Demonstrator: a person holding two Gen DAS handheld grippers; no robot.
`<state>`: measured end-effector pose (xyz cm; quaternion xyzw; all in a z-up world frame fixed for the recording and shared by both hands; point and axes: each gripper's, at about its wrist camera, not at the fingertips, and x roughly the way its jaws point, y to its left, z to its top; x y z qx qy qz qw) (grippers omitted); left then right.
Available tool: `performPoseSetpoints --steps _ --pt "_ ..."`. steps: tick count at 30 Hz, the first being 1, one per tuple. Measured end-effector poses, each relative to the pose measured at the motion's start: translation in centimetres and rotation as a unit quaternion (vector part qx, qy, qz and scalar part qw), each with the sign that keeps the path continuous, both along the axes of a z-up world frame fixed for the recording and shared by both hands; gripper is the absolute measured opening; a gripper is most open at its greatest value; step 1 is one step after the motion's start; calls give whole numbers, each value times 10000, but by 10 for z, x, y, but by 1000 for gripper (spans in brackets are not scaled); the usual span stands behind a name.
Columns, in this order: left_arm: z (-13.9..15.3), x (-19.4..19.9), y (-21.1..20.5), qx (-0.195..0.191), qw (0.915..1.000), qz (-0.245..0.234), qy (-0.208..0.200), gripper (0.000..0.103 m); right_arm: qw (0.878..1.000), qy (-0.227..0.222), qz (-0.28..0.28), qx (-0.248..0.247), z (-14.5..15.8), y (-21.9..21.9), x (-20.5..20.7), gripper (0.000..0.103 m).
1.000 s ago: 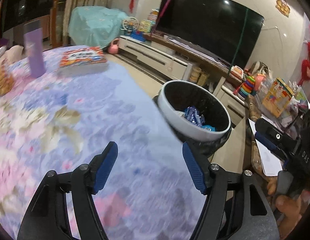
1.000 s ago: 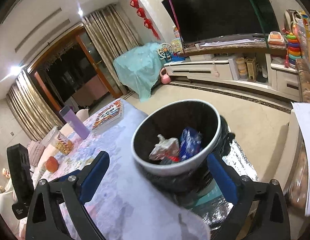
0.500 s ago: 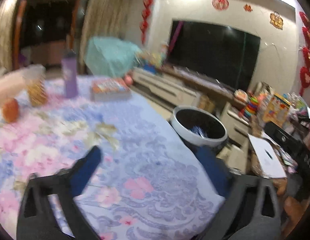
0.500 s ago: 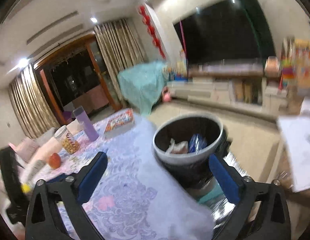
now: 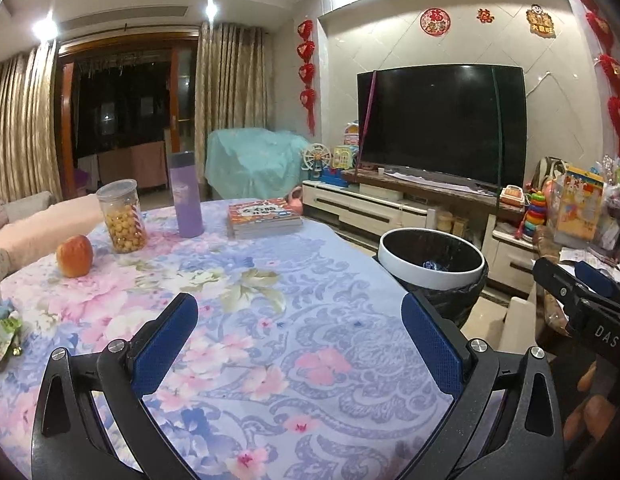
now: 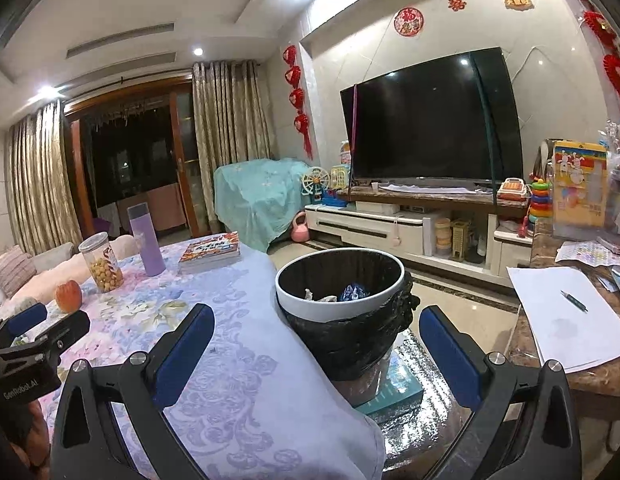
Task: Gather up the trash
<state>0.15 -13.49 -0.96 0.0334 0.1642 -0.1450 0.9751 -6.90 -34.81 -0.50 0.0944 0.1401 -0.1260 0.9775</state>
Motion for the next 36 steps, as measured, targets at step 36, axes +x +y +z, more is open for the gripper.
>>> performPoseSetpoints --steps 36 --pt "5 -15 1 -36 9998 64 -194 103 9994 -255 -30 -212 3 6 -17 103"
